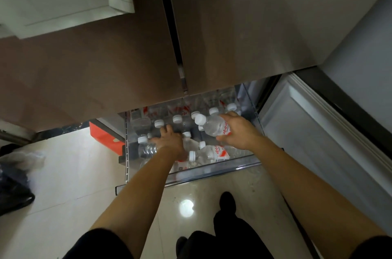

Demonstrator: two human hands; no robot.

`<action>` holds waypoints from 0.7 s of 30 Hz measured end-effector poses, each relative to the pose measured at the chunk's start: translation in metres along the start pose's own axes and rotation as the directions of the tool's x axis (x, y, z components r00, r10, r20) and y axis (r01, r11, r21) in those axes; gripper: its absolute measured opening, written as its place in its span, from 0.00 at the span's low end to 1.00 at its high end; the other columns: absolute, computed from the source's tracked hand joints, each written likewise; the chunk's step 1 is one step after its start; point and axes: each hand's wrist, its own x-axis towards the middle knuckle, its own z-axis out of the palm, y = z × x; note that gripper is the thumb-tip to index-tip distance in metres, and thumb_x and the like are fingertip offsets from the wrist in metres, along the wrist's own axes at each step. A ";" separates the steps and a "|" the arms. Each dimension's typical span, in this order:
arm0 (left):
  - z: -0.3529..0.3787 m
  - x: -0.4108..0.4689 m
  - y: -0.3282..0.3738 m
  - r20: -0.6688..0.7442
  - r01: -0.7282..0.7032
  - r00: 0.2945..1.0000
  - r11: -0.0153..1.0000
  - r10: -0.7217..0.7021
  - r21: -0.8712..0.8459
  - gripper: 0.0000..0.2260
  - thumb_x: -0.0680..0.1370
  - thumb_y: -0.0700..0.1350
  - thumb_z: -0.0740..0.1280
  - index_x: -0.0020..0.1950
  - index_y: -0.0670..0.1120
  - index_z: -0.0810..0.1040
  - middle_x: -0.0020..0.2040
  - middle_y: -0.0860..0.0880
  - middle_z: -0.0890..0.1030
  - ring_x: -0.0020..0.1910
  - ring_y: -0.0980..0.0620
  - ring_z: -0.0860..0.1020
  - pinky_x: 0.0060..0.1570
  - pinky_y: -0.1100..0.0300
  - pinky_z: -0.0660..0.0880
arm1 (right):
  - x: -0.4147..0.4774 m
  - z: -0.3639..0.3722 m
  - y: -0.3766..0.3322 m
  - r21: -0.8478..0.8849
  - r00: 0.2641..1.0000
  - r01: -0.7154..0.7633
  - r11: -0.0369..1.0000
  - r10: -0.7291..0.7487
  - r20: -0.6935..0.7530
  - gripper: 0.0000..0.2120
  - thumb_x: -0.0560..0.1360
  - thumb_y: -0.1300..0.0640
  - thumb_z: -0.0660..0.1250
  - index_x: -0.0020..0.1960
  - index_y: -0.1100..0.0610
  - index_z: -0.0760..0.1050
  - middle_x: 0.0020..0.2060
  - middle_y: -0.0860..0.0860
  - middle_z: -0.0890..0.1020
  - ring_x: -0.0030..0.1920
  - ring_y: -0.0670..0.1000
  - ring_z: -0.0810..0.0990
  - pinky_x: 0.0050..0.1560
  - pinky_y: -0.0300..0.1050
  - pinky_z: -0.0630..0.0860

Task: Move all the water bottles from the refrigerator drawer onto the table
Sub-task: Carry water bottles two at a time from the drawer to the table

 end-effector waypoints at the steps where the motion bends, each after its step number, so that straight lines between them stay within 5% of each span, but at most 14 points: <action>1: 0.000 -0.002 -0.004 -0.028 -0.031 0.999 1.000 0.031 -0.001 0.38 0.67 0.60 0.75 0.74 0.55 0.66 0.74 0.43 0.57 0.75 0.38 0.55 0.67 0.31 0.64 | -0.004 0.000 -0.002 0.010 1.000 -0.007 1.000 0.007 -0.010 0.36 0.71 0.51 0.77 0.75 0.52 0.67 0.69 0.53 0.72 0.65 0.56 0.75 0.65 0.51 0.73; 5: -0.001 -0.020 -0.023 -0.171 -0.144 0.977 0.983 0.124 -0.115 0.29 0.67 0.62 0.74 0.65 0.55 0.76 0.63 0.47 0.77 0.60 0.45 0.77 0.59 0.48 0.75 | -0.018 0.002 -0.008 0.049 0.997 -0.024 0.999 0.027 -0.067 0.33 0.73 0.53 0.76 0.74 0.53 0.66 0.69 0.53 0.71 0.65 0.57 0.75 0.65 0.53 0.73; 8: -0.001 -0.042 -0.041 -0.328 -0.231 0.940 0.889 0.098 -0.395 0.23 0.69 0.60 0.74 0.60 0.51 0.78 0.51 0.47 0.84 0.49 0.44 0.82 0.46 0.54 0.78 | -0.028 0.003 -0.012 0.107 0.990 -0.048 0.993 0.061 -0.123 0.33 0.73 0.54 0.76 0.74 0.53 0.67 0.69 0.53 0.70 0.66 0.57 0.74 0.67 0.53 0.72; 12: 0.003 -0.072 -0.063 -0.501 -0.400 0.862 0.496 -0.083 -0.770 0.21 0.69 0.44 0.77 0.60 0.46 0.79 0.52 0.46 0.84 0.52 0.45 0.82 0.48 0.57 0.76 | -0.044 0.007 -0.026 0.298 0.950 -0.028 0.954 0.119 -0.290 0.31 0.73 0.56 0.76 0.72 0.56 0.69 0.67 0.56 0.71 0.64 0.56 0.74 0.63 0.46 0.71; 15: 0.001 -0.097 -0.073 -0.495 -0.464 0.855 0.199 -0.156 -0.863 0.24 0.69 0.41 0.79 0.64 0.44 0.77 0.57 0.48 0.83 0.55 0.49 0.81 0.56 0.54 0.78 | -0.058 0.016 -0.044 0.385 0.902 0.033 0.922 0.139 -0.409 0.31 0.72 0.53 0.76 0.72 0.55 0.69 0.67 0.55 0.70 0.65 0.54 0.73 0.61 0.43 0.68; 21: -0.003 -0.147 -0.095 -0.624 -0.638 0.759 -0.026 -0.184 -0.769 0.25 0.69 0.42 0.80 0.64 0.47 0.77 0.57 0.53 0.82 0.55 0.58 0.81 0.57 0.59 0.78 | -0.095 0.032 -0.092 0.428 0.851 0.163 0.889 0.093 -0.517 0.29 0.72 0.52 0.76 0.70 0.48 0.69 0.61 0.47 0.70 0.61 0.47 0.73 0.60 0.35 0.69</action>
